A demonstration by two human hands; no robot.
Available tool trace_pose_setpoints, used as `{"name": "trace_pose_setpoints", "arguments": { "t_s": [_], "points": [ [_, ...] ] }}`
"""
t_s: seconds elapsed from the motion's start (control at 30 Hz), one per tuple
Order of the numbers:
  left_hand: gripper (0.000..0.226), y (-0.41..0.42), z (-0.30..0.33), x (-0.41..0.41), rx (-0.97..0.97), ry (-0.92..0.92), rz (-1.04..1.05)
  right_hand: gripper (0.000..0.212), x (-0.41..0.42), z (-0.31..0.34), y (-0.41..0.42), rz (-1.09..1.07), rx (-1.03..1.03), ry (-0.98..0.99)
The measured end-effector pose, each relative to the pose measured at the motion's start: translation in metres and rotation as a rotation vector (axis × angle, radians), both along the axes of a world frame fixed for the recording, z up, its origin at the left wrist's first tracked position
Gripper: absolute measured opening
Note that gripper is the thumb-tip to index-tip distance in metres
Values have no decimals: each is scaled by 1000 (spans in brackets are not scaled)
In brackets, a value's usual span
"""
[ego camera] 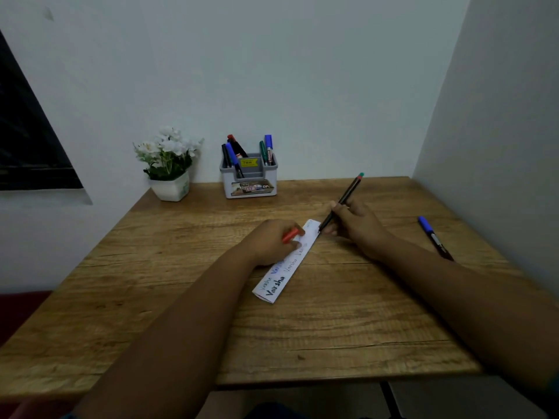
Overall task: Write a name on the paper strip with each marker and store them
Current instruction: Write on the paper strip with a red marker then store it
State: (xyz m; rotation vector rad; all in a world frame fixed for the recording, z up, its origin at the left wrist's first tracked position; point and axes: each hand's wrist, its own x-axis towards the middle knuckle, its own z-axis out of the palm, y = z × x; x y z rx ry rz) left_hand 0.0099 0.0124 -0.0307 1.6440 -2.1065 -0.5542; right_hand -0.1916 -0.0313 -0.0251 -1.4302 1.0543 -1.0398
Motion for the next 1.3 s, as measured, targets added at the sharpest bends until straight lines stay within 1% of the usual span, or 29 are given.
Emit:
{"name": "trace_pose_setpoints", "arguments": {
  "t_s": [0.07,0.13,0.17,0.33,0.5,0.63,0.83,0.97,1.1,1.3],
  "points": [
    [34,-3,2,2,-10,-72,12,14,0,0,-4,34,-6,-35],
    [36,-5,7,5,26,-84,15,22,-1,1,-6,104,-39,57],
    [38,-5,9,6,57,-76,7,22,-1,0,-8,150,-72,115],
    [51,-5,16,9,177,-112,-43,9,0,-3,-12,251,-232,345],
    [59,-9,18,11,234,-164,-58,16,6,-3,-23,277,-315,401],
    [59,-12,20,10,257,-182,-79,19,7,-5,-26,316,-426,502],
    [62,-16,17,11,257,-187,-74,19,6,-5,-26,377,-415,505],
    [62,-15,18,12,257,-173,-91,9,7,-4,-28,351,-405,524],
    [63,-15,18,12,257,-176,-91,13,6,-5,-27,327,-379,457],
    [63,-15,18,12,262,-169,-85,7,7,-5,-31,358,-381,534]
  ]
}}
